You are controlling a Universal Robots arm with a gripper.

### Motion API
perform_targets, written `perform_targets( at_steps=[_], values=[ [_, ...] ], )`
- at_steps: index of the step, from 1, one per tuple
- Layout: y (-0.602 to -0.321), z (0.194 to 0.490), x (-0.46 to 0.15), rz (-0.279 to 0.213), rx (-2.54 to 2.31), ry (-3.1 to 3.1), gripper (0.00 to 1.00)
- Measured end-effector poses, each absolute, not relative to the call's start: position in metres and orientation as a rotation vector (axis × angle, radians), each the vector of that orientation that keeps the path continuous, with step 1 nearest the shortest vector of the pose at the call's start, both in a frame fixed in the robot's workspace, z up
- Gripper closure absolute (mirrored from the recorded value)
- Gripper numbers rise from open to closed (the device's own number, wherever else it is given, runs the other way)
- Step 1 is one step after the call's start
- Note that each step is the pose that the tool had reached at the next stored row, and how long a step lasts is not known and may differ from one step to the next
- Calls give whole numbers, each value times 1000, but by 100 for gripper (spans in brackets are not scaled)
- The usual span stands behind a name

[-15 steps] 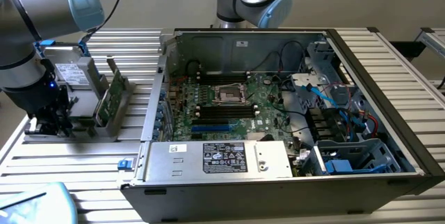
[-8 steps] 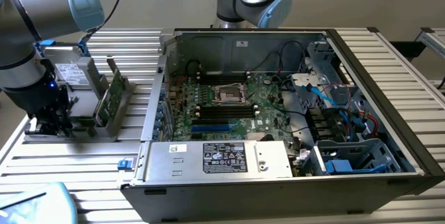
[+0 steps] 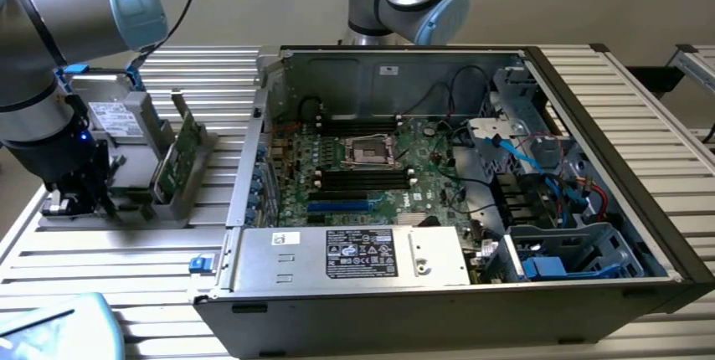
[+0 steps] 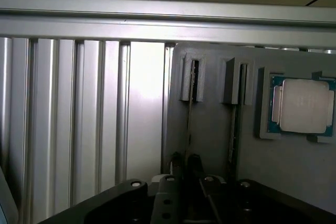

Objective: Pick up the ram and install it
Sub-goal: 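Pick up the ram and move it above insertion slot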

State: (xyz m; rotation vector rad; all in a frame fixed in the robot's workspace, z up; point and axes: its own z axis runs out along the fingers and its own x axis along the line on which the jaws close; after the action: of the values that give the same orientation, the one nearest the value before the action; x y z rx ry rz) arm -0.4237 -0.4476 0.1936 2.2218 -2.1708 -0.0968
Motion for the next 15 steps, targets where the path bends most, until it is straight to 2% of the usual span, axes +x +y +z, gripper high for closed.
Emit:
perform_targets(
  at_steps=[2,15],
  values=[
    [-448,194,-424,-97,2222,-2171,86],
    [-448,193,-424,-97,2221,-2171,86]
  ],
)
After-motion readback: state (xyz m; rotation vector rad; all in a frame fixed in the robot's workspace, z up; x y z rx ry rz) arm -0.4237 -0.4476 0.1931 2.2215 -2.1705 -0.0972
